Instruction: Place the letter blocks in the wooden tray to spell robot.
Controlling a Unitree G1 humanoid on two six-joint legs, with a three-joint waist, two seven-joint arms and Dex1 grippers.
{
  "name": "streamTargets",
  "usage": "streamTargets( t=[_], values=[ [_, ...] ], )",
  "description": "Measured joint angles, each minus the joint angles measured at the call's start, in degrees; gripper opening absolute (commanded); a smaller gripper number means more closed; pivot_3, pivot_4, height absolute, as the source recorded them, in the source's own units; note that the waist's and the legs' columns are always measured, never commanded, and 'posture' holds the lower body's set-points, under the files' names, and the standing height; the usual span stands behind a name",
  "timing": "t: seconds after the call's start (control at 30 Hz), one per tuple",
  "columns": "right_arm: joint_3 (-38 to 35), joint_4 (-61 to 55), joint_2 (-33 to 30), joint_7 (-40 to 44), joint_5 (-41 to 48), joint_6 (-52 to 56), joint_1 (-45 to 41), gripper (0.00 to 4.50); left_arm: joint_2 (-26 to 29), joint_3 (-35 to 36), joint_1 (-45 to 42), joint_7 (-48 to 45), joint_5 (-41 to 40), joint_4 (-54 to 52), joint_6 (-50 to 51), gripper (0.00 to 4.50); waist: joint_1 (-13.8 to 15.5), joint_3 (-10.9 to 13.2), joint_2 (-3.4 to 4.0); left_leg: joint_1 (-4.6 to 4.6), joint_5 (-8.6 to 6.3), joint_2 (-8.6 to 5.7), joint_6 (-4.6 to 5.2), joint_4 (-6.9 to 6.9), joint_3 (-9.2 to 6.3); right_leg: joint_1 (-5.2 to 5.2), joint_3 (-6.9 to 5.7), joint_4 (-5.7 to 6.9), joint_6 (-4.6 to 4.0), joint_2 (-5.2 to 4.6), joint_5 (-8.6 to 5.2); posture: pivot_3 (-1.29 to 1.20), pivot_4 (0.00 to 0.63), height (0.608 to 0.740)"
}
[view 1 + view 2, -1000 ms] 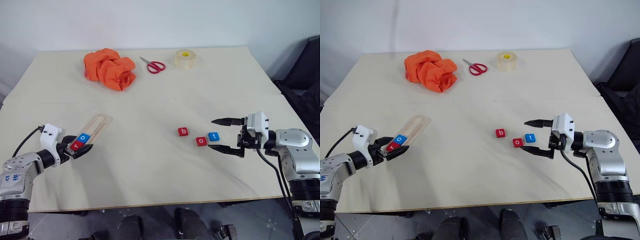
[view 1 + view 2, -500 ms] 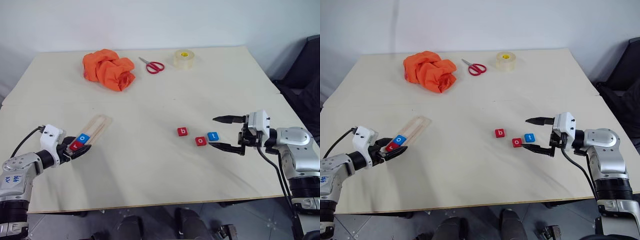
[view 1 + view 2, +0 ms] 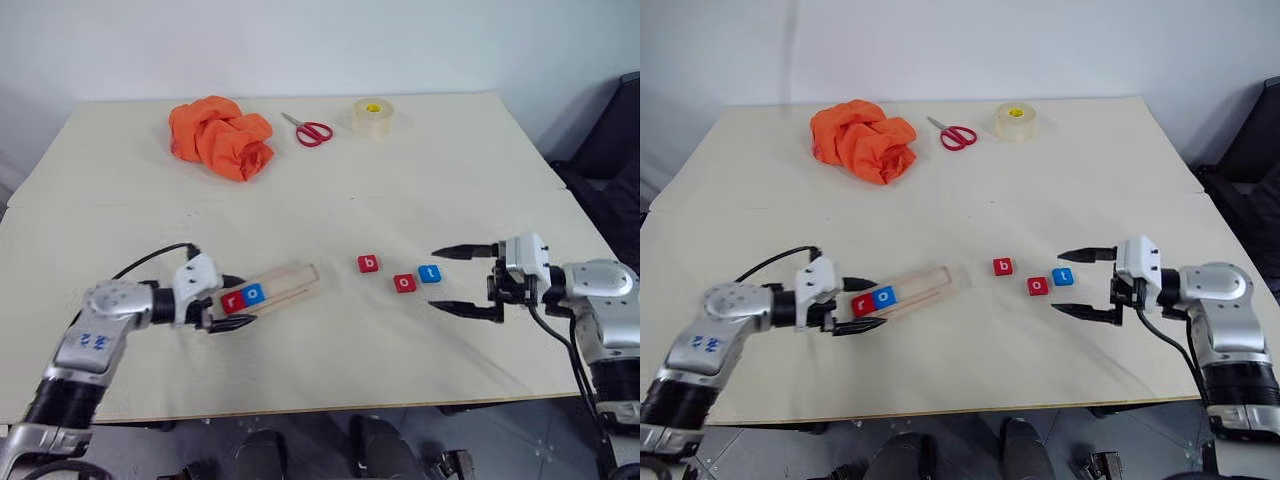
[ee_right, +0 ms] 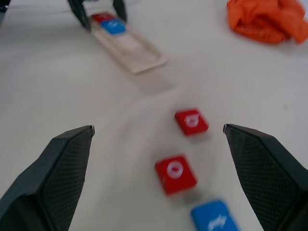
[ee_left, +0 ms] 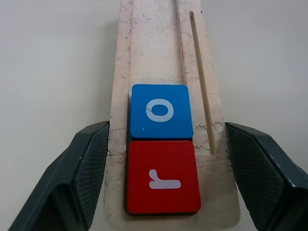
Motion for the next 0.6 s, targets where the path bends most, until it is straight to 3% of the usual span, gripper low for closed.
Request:
streamTargets(
  t=[0.27,0.57,0.6],
  values=[
    [-4.6,-7.7,-0.5,-4.3,0.6,1.2,9.4,4.5,-4.7,-10.8,-6.1,-4.3,3.0,-2.0,0.1,3.41,0.1,0.0,-0.04,-0.02,-0.01,0.0,0.01,0.04,0.0,0.01,0.05,-0.05,0.11,0.07,-0.03,0.0,0.15,0.74],
    [-8.6,-15.2,-0.5,-8.7,1.9,3.4,16.4,4.5,-6.7,-13.6,-6.9,-5.2,5.2,-1.1,1.2,3.41,0.1,0.1,-0.09,0.0,-0.01,0.0,0.01,0.14,-0.03,0.04,0.07,-0.04,0.17,0.08,-0.01,0.0,0.15,0.74],
    [-8.8,-15.6,-0.5,-9.1,2.0,3.8,16.7,4.5,-6.9,-13.7,-7.2,-5.2,5.6,-0.4,1.2,3.76,0.1,0.1,-0.09,-0.01,-0.01,-0.01,0.02,0.14,-0.04,0.05,0.07,-0.04,0.16,0.08,-0.01,0.0,0.15,0.74]
  ],
)
